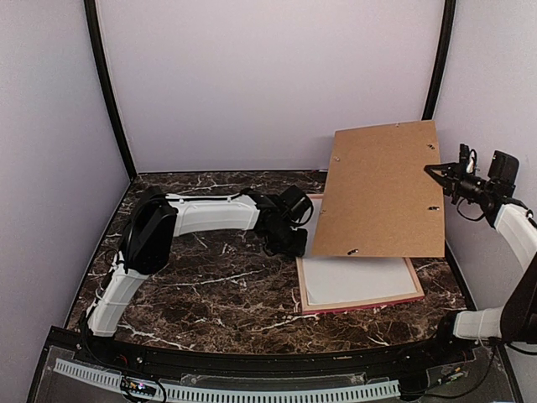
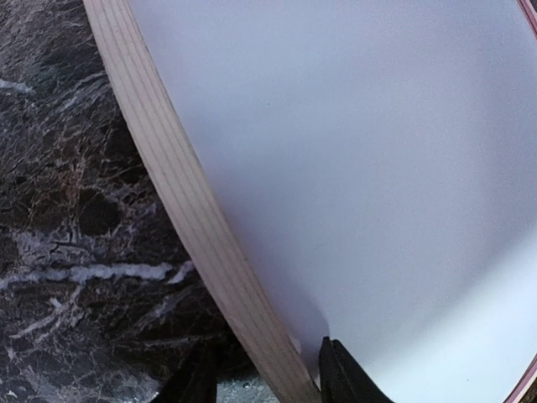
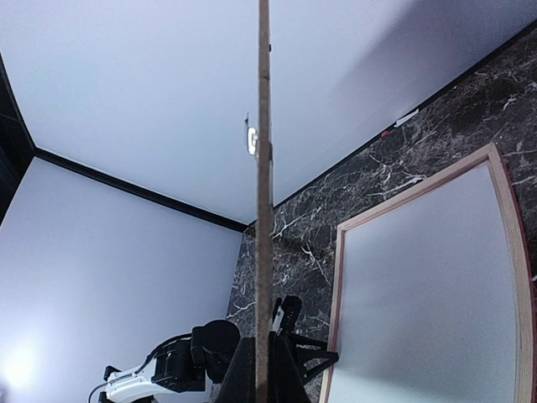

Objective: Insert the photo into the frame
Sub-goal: Move the frame body to the center of the board.

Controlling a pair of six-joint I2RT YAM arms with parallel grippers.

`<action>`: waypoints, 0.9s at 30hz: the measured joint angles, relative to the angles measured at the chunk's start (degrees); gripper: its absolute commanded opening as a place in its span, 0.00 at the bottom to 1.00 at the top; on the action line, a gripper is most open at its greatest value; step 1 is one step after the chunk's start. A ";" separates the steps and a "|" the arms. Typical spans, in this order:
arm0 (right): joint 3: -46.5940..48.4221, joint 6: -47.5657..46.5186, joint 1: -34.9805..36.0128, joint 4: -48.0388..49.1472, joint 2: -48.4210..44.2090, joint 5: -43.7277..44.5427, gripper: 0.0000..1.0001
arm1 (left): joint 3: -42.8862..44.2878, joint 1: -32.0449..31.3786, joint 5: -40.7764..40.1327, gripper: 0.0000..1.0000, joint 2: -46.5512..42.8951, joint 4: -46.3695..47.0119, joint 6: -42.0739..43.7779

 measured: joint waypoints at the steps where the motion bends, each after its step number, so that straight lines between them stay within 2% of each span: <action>1: -0.17 0.02 0.00 0.13 -0.07 0.00 0.00 | -0.02 -0.07 -0.35 0.39 0.00 0.00 -0.09; 8: -0.81 -0.17 0.00 -0.22 -0.48 0.09 0.00 | -2.10 -0.46 -2.82 0.27 -0.92 1.51 -0.92; 13: -0.81 -1.03 0.00 -1.01 -0.68 0.24 0.00 | -7.72 0.11 -5.09 0.21 -4.35 2.89 -1.81; 27: -0.83 -5.40 3.93 -6.40 -0.46 2.21 0.00 | -32.54 7.19 -7.54 0.14 -20.31 7.80 -4.48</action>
